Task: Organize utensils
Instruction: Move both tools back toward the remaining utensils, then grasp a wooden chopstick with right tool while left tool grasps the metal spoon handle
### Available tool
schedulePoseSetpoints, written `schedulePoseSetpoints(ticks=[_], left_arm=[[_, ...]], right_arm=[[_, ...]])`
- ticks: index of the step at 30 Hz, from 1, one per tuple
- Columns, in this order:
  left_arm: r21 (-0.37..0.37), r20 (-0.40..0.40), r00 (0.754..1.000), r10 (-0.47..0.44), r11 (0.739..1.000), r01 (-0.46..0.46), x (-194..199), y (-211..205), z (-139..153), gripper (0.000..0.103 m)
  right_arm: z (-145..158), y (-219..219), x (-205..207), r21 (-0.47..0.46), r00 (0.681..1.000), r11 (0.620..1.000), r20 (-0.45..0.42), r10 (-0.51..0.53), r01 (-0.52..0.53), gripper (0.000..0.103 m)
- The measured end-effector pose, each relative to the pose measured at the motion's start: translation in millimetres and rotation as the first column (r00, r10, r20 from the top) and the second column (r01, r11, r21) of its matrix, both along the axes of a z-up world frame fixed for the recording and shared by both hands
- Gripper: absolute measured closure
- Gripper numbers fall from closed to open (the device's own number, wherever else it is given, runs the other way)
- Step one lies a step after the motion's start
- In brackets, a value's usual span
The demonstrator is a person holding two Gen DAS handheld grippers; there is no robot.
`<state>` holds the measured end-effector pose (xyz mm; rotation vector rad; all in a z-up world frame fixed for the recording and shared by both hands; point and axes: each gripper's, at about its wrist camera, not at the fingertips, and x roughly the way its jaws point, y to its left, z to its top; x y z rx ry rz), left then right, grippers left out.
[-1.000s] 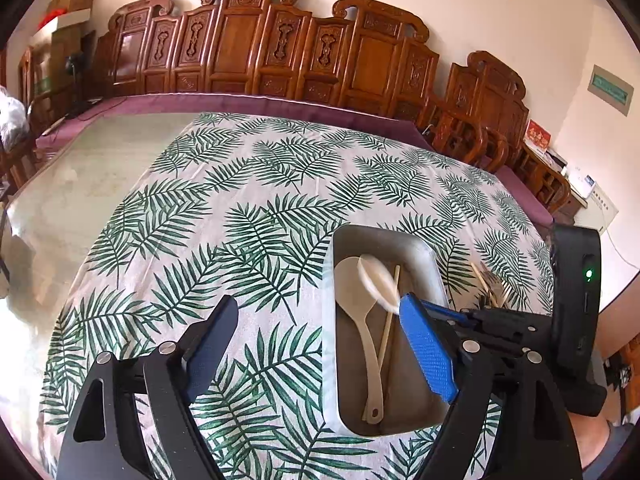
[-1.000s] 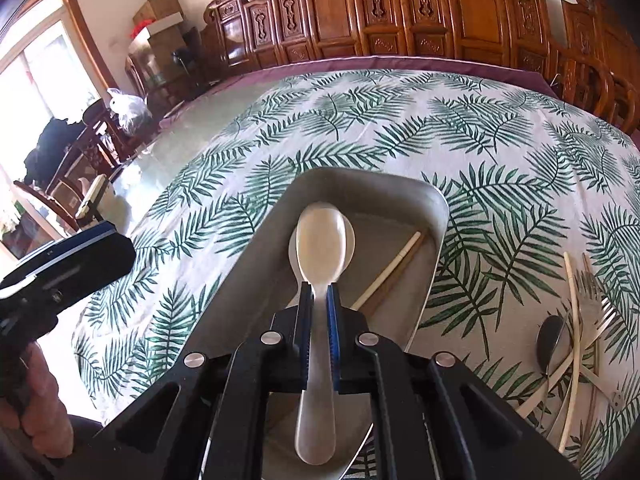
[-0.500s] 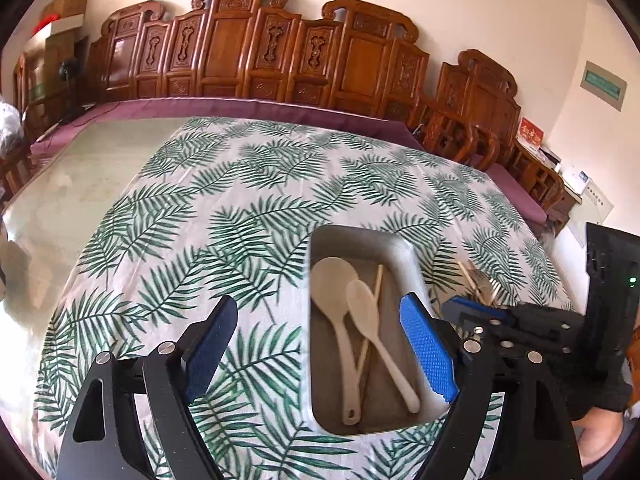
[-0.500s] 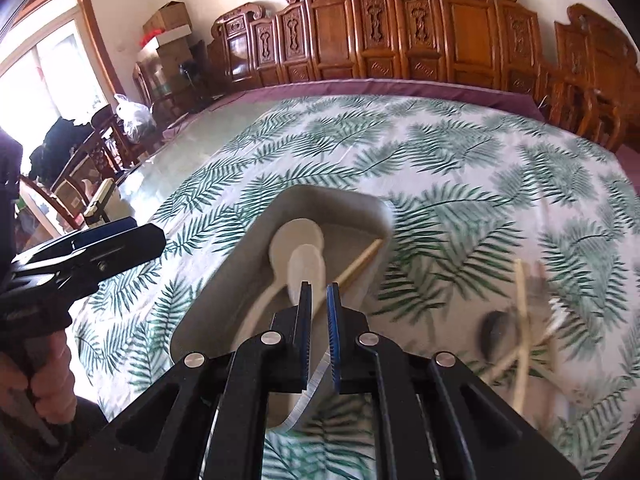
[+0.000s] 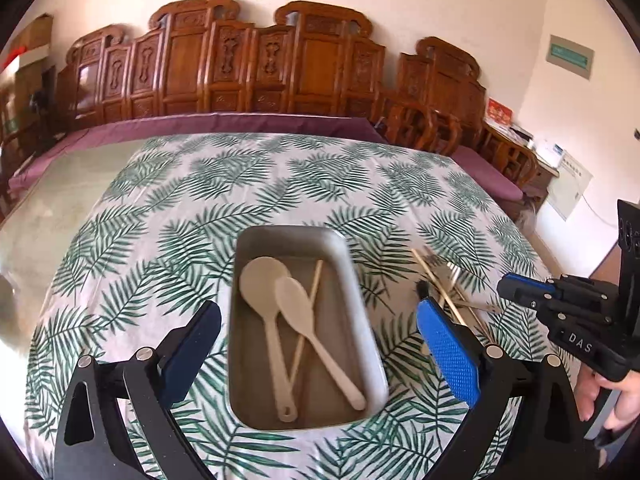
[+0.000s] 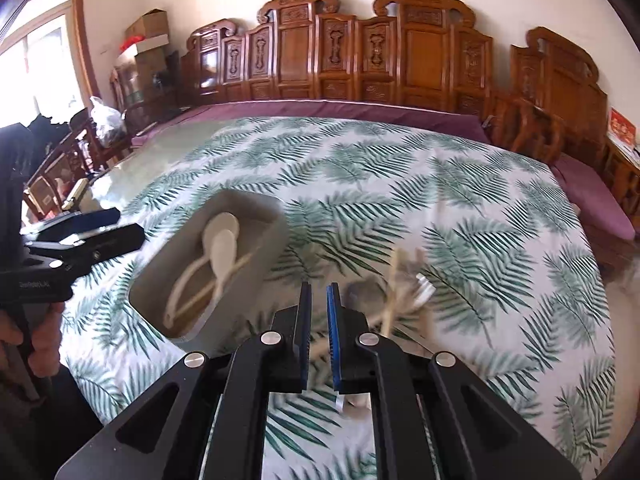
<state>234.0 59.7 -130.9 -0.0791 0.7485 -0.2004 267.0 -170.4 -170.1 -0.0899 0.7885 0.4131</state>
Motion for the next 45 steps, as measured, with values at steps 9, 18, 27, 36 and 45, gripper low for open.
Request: schedulePoseSetpoints(ticks=[9, 18, 27, 36, 45], left_arm=[[0.025, -0.010, 0.998, -0.054, 0.998, 0.054, -3.1, -35.1, -6.6, 0.008], [0.059, -0.021, 0.995, -0.102, 0.993, 0.103, -4.9, -67.0, -17.7, 0.008], [0.077, -0.034, 0.991, -0.132, 0.988, 0.134, -8.2, -86.5, -25.2, 0.008], [0.079, -0.043, 0.990, -0.136, 0.987, 0.139, -9.6, -91.9, -27.6, 0.008], [0.101, -0.052, 0.989, -0.140, 0.984, 0.145, -11.7, -106.3, -34.9, 0.008]], right_arm=[[-34.6, -46.7, 0.0, -0.049, 0.997, 0.997, -0.040, -0.067, 0.065, 0.084], [-74.1, -50.6, 24.0, -0.017, 0.995, 0.999, -0.095, -0.037, 0.035, 0.084], [-98.7, -38.7, 36.0, 0.023, 0.987, 1.000, -0.159, 0.011, -0.007, 0.084], [-105.1, -46.7, 33.0, 0.044, 0.980, 0.999, -0.199, 0.017, -0.009, 0.097], [-79.7, -60.8, 25.4, 0.078, 0.990, 0.997, -0.141, 0.017, -0.006, 0.097]])
